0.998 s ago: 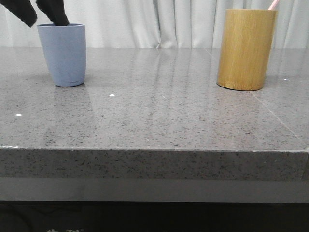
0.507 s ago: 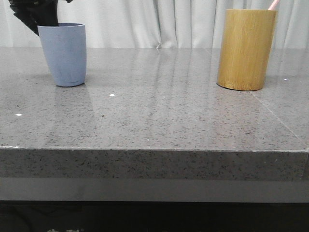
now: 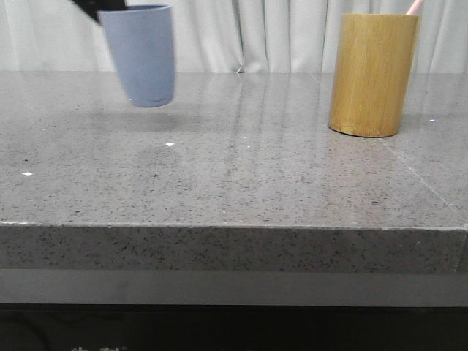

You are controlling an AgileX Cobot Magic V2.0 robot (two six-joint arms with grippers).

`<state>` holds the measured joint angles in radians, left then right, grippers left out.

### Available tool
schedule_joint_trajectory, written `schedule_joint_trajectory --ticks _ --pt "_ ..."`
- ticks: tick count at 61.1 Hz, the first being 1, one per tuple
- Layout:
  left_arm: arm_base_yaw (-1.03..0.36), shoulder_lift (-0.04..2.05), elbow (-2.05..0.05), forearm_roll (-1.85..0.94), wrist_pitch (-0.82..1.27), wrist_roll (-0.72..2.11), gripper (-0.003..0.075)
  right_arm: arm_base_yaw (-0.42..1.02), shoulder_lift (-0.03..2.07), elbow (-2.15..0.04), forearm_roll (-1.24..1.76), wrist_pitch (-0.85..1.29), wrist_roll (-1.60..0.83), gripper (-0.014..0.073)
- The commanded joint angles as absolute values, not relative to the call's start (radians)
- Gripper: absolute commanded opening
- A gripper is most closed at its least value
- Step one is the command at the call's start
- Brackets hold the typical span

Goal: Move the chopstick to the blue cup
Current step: 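Carry the blue cup toward the bamboo holder and set it down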

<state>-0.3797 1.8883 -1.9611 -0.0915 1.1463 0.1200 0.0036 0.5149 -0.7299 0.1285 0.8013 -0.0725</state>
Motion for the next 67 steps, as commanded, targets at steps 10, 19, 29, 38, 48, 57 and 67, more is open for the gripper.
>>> schedule_joint_trajectory --ticks 10,19,29,38,48,57,67 --pt "-0.491 1.916 -2.102 -0.114 1.123 0.106 -0.0019 0.0 0.527 -0.762 0.122 0.732 -0.083 0.053" --pt "-0.528 1.973 -2.169 -0.111 1.165 0.101 -0.0019 0.0 0.527 -0.762 0.122 0.738 -0.083 0.053" --pt "-0.547 2.01 -2.198 -0.094 1.182 0.101 -0.0019 0.0 0.527 -0.762 0.122 0.738 -0.083 0.053" --pt "-0.547 2.03 -2.198 -0.094 1.182 0.101 -0.0019 0.0 0.527 -0.762 0.122 0.738 -0.083 0.053" --pt "-0.547 2.033 -2.198 -0.098 1.179 0.101 -0.001 0.0 0.527 -0.762 0.122 0.738 -0.083 0.053" --pt "-0.547 2.033 -2.198 -0.106 1.172 0.101 0.0148 0.0 0.527 -0.762 0.122 0.738 -0.083 0.053" --pt "-0.547 2.031 -2.218 -0.108 1.173 0.097 0.0307 0.0 0.527 -0.762 0.122 0.737 -0.083 0.053"
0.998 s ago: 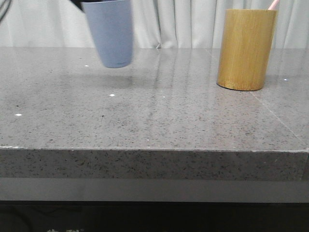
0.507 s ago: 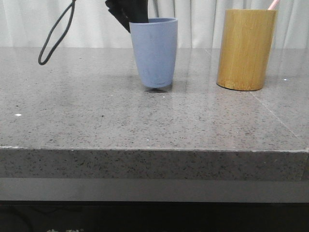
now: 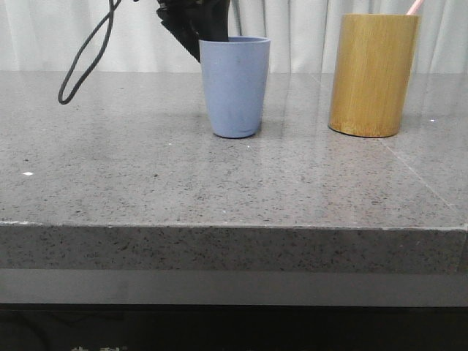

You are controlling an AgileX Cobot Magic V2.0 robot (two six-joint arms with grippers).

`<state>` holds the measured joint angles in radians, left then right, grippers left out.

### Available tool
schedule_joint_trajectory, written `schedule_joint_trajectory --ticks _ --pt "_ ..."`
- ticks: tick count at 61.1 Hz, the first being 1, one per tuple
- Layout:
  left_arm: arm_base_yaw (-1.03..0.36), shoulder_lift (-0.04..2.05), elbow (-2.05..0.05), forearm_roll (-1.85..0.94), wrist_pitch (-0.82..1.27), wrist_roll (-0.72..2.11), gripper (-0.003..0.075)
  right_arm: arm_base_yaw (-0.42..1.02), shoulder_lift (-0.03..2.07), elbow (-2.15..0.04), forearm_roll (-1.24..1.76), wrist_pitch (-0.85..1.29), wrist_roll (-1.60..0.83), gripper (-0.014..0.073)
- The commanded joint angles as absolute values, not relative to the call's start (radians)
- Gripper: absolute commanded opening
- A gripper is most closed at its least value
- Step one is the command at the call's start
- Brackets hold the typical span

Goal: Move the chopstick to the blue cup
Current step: 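Carry the blue cup toward the bamboo holder and set it down, then open the left gripper and withdraw it upward from the cup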

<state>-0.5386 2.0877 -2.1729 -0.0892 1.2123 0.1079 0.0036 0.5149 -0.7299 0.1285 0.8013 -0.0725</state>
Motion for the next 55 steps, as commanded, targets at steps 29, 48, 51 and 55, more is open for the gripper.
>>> schedule_joint_trajectory --ticks 29,48,51,55 --pt "-0.543 1.865 -2.254 -0.108 1.253 0.087 0.0303 -0.001 0.738 -0.894 0.095 0.643 0.042 0.053" --pt "-0.493 1.587 -2.01 -0.099 1.232 0.084 0.0303 -0.096 0.971 -1.114 0.216 0.626 0.061 0.0529" --pt "-0.485 1.535 -1.938 -0.099 1.201 0.084 0.0303 -0.112 1.015 -1.153 0.257 0.645 0.041 0.0529" --pt "-0.47 1.431 -1.793 -0.099 1.121 0.084 0.0303 -0.124 1.086 -1.226 0.331 0.696 -0.014 0.0529"
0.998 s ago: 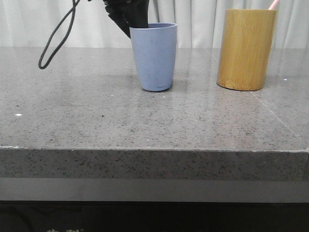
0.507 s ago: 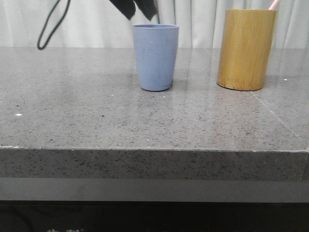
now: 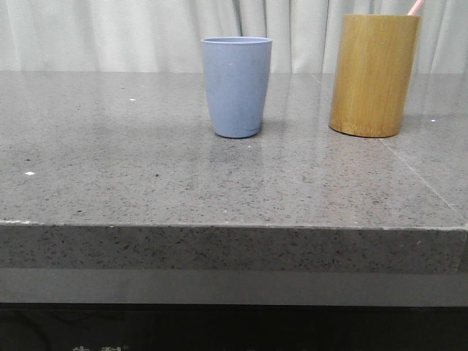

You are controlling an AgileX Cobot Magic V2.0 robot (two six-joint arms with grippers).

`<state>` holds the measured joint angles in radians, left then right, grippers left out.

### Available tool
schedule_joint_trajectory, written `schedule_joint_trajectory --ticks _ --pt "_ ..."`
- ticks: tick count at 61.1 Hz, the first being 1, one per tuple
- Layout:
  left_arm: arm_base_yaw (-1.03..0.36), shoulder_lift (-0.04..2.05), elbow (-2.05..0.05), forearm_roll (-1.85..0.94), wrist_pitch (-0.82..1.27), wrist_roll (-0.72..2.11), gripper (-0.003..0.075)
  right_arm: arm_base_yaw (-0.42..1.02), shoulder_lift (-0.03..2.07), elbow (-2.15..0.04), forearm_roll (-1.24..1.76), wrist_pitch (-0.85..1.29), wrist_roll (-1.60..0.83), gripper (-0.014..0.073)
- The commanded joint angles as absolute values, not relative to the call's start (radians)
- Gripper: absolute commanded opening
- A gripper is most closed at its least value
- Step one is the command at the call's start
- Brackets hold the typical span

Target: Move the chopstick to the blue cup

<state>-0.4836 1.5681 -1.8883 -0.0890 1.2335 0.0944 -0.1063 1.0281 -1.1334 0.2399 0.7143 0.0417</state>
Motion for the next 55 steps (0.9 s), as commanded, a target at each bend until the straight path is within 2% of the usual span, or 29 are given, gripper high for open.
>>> schedule_joint_trajectory --ticks 1,15,26,46,50,55 --pt "-0.468 1.412 -1.766 -0.099 1.105 0.084 0.0303 -0.125 1.1 -1.24 0.344 0.707 -0.026 0.0529" --pt "-0.464 1.124 -1.376 -0.135 0.947 0.084 0.0303 -0.127 1.307 -1.45 0.446 0.81 -0.103 0.0529" --pt "-0.464 0.957 -1.208 -0.17 0.918 0.084 0.0303 -0.127 1.442 -1.587 0.461 0.86 -0.124 0.0529" --pt "-0.464 0.852 -1.157 -0.176 0.907 0.084 0.0303 -0.125 1.617 -1.715 0.557 0.932 -0.222 0.0528" --pt "-0.464 0.852 -1.157 -0.176 0.907 0.084 0.0303 -0.125 1.632 -1.72 0.575 0.938 -0.242 0.0502" --pt "-0.464 0.854 -1.157 -0.176 0.907 0.084 0.0303 -0.124 1.641 -1.721 0.581 0.939 -0.248 0.0422"
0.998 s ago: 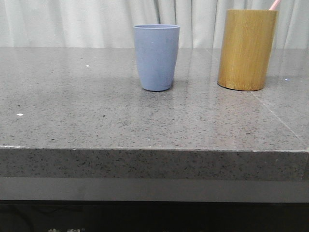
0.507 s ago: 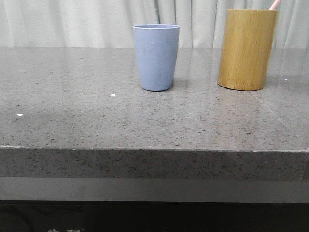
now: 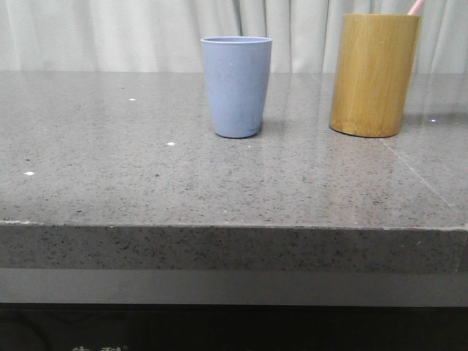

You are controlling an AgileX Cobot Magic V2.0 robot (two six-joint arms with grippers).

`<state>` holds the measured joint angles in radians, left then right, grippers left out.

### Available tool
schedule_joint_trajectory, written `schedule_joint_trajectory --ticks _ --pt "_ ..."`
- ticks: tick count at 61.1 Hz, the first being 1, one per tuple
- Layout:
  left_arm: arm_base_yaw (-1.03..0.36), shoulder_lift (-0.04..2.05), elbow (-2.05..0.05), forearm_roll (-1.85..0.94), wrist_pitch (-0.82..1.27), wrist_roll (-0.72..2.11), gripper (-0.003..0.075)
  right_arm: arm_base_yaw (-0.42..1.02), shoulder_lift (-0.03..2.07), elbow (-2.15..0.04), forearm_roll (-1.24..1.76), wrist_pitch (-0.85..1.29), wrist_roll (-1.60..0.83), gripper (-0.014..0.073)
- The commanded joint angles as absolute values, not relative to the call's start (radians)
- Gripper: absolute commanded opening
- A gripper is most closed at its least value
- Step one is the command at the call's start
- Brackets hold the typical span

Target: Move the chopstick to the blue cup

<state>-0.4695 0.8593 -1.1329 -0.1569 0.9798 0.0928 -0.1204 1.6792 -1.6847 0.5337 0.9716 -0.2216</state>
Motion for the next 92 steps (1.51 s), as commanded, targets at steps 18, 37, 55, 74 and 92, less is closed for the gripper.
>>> schedule_joint_trajectory --ticks 18,37,55,74,92 --pt "-0.464 0.854 -1.157 -0.176 0.907 0.084 0.0303 -0.124 1.642 -1.724 0.581 0.935 -0.248 0.0099" --pt "-0.464 0.854 -1.157 -0.176 0.907 0.084 0.0303 -0.124 1.634 -1.851 0.573 1.027 -0.278 -0.0066" --pt "-0.464 0.854 -1.157 -0.176 0.907 0.084 0.0303 -0.063 1.516 -2.025 0.42 1.09 -0.278 -0.0066" --pt "-0.464 0.854 -1.157 -0.176 0.907 0.084 0.0303 0.232 1.437 -2.029 0.372 1.03 -0.281 -0.0066" --pt "-0.464 0.854 -1.157 -0.176 0.907 0.084 0.0303 0.441 1.568 -2.029 0.229 0.965 -0.282 -0.0065"
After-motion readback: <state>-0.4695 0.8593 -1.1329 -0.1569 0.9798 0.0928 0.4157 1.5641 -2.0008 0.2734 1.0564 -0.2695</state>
